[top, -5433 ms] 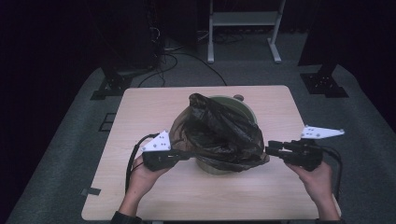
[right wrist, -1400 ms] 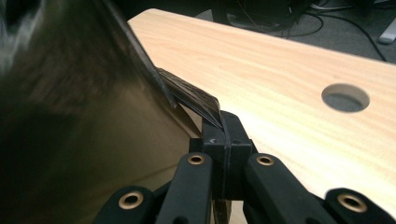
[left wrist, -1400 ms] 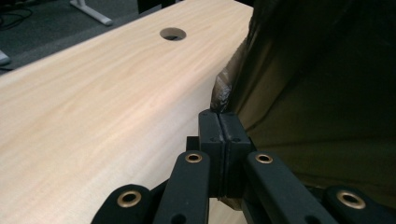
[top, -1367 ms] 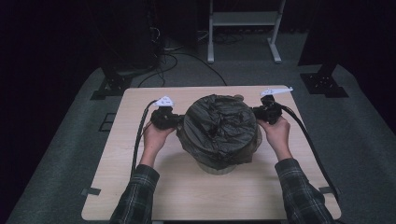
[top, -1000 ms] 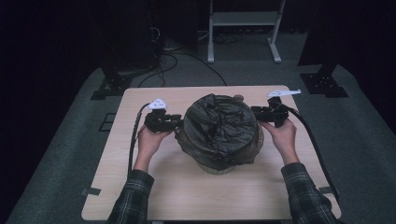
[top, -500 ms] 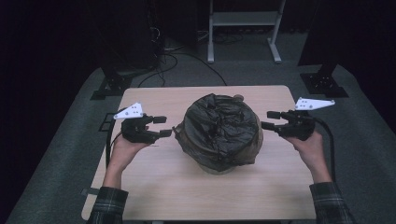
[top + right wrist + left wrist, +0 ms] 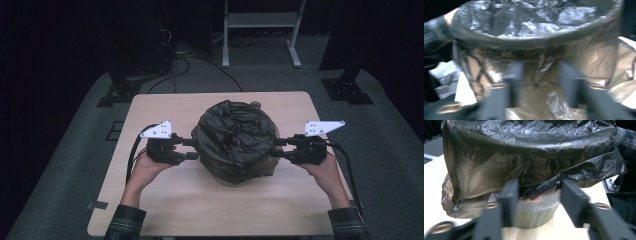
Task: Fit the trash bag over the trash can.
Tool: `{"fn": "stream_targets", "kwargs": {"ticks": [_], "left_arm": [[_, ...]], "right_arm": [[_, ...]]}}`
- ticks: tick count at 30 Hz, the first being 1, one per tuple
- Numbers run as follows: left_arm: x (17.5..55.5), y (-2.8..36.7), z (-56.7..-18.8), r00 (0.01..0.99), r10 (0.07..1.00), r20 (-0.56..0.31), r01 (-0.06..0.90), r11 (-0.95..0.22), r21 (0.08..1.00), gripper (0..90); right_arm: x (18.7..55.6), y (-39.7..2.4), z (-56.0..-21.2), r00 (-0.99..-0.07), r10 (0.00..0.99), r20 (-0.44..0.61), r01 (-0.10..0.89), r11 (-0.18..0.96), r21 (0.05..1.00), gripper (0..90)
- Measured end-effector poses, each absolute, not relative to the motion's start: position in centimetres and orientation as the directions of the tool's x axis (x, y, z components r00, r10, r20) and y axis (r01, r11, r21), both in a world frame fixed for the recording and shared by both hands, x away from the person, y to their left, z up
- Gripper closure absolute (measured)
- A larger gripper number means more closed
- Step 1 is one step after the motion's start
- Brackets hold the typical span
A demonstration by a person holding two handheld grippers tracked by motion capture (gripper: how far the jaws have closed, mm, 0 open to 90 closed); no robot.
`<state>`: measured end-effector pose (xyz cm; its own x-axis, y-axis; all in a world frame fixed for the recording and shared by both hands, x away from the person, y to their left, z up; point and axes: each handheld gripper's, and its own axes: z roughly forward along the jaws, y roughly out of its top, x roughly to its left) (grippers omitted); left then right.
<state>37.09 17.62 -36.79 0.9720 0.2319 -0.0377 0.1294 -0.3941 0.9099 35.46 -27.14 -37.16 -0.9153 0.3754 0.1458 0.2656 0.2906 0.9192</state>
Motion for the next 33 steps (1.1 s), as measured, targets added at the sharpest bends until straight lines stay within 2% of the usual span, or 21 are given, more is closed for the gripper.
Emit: {"fn": "stream_targets", "kwargs": {"ticks": [2, 4, 5, 11, 33], "left_arm": [[37.0, 17.4, -36.9, 0.974, 0.224, -0.025, 0.118, -0.411, 0.904, 69.1], [36.8, 17.2, -37.0, 0.978, 0.207, -0.023, 0.111, -0.422, 0.9, 83.7], [36.8, 17.1, -37.1, 0.979, 0.205, -0.019, 0.108, -0.429, 0.897, 88.6], [36.6, 16.6, -38.1, 0.978, 0.207, -0.028, 0.125, -0.472, 0.873, 89.8], [36.8, 17.1, -44.2, 0.958, 0.277, -0.073, 0.232, -0.601, 0.765, 89.8]], "right_arm": [[35.4, -27.0, -37.1, -0.917, 0.371, 0.147, 0.264, 0.289, 0.92, 79.6], [35.2, -27.0, -37.1, -0.919, 0.367, 0.146, 0.265, 0.297, 0.917, 88.4], [35.2, -26.9, -37.1, -0.92, 0.362, 0.148, 0.265, 0.297, 0.917, 89.8], [34.9, -26.7, -37.7, -0.919, 0.365, 0.151, 0.277, 0.323, 0.905, 90.0], [34.9, -26.6, -43.5, -0.887, 0.43, 0.169, 0.369, 0.437, 0.821, 90.0]]}}
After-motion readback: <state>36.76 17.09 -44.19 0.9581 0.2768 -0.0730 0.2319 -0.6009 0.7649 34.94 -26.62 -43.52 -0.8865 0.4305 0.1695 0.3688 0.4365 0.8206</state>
